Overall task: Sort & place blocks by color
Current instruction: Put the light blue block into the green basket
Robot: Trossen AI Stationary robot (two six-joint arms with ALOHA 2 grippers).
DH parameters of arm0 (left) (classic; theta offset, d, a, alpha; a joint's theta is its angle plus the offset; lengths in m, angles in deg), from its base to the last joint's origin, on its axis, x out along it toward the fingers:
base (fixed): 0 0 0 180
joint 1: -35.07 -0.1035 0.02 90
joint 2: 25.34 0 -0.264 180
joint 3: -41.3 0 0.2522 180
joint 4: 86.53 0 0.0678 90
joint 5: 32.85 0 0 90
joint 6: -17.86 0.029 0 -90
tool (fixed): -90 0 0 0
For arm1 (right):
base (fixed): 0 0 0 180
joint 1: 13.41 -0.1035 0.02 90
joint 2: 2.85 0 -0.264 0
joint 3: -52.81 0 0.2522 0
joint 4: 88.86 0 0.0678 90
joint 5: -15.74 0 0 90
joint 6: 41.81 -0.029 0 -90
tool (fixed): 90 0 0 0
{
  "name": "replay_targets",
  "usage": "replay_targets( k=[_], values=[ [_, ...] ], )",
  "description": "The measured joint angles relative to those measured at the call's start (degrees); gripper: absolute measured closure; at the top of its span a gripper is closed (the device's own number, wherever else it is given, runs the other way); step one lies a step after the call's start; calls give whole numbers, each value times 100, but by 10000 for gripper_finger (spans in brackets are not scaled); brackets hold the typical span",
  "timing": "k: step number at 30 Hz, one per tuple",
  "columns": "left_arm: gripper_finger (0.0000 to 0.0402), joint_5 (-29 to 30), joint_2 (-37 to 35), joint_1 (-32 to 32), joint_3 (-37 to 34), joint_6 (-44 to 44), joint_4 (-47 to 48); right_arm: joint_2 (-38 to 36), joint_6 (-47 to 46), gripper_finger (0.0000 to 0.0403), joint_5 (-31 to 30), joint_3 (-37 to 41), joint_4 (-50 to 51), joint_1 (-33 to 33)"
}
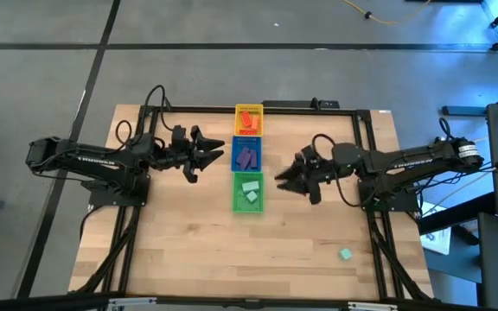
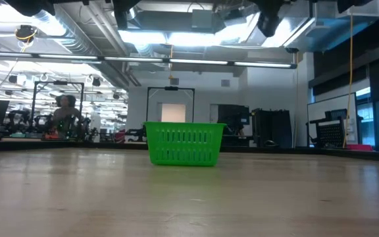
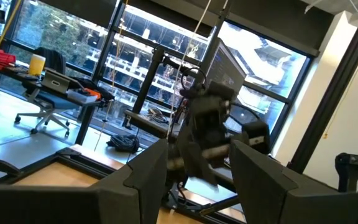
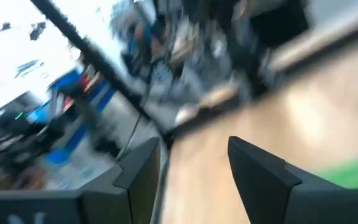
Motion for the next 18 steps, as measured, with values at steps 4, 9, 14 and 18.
replay_targets(
  k=[4, 9, 14, 18],
  values=[
    [236, 0, 0, 0, -2, 0, 0, -4, -1210, 210, 800, -245, 1872, -114],
    [236, 0, 0, 0, -2, 0, 0, -9, -2756, 210, 1370, -276, 4203, -890],
    [236, 0, 0, 0, -2, 0, 0, -9, -4699, 210, 1378, -179, 5593, -2131],
    [236, 0, 0, 0, -2, 0, 0, -9, -6158, 210, 1132, -180, 6205, -3076]
  ],
)
